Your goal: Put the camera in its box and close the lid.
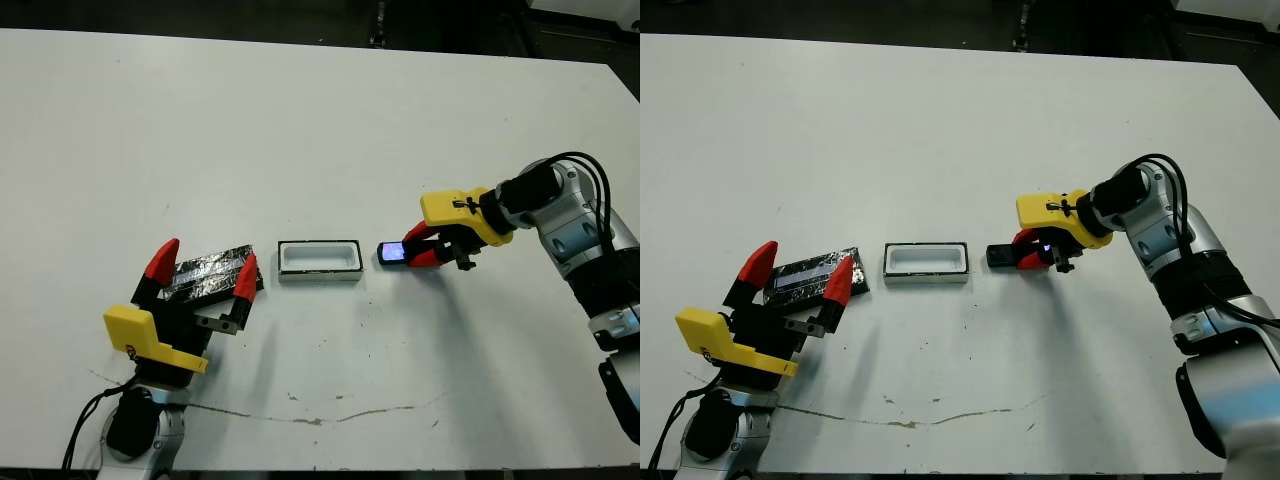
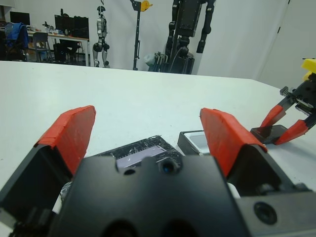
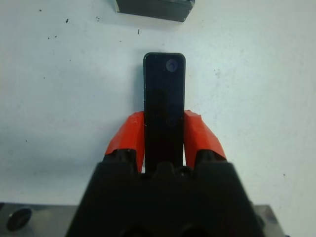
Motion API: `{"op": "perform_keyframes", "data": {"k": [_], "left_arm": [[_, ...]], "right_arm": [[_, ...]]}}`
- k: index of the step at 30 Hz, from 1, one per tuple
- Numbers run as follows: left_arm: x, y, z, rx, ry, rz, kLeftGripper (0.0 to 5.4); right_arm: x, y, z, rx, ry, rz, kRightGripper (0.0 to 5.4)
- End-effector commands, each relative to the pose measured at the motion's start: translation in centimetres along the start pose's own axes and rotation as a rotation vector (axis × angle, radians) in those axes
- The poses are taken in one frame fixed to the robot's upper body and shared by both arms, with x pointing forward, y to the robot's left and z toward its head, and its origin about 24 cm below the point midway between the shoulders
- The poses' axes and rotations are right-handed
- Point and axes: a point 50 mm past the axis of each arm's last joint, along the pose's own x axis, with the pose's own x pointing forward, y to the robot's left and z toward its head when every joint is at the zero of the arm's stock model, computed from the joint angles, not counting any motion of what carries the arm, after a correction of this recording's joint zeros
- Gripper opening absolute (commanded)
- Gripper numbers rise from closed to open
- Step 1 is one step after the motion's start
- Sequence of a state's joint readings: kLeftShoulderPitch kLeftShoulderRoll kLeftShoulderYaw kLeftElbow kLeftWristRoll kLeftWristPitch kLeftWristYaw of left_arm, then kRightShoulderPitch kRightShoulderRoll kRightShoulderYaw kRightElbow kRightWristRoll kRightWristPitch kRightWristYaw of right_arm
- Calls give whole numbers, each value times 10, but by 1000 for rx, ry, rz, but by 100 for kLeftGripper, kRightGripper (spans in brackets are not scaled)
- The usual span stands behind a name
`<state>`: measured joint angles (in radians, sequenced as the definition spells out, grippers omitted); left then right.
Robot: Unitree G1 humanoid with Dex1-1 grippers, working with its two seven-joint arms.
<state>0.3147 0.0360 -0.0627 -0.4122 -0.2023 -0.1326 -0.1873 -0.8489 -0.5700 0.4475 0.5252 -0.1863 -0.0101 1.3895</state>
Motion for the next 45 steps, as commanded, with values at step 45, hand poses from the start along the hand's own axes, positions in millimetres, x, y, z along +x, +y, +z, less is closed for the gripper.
{"op": "perform_keyframes", "data": {"k": [45], "left_arm": [[-4,-2,-5,-13,30,16,540]], "right_arm": [[28,2,86,270,-545,57,167]]}}
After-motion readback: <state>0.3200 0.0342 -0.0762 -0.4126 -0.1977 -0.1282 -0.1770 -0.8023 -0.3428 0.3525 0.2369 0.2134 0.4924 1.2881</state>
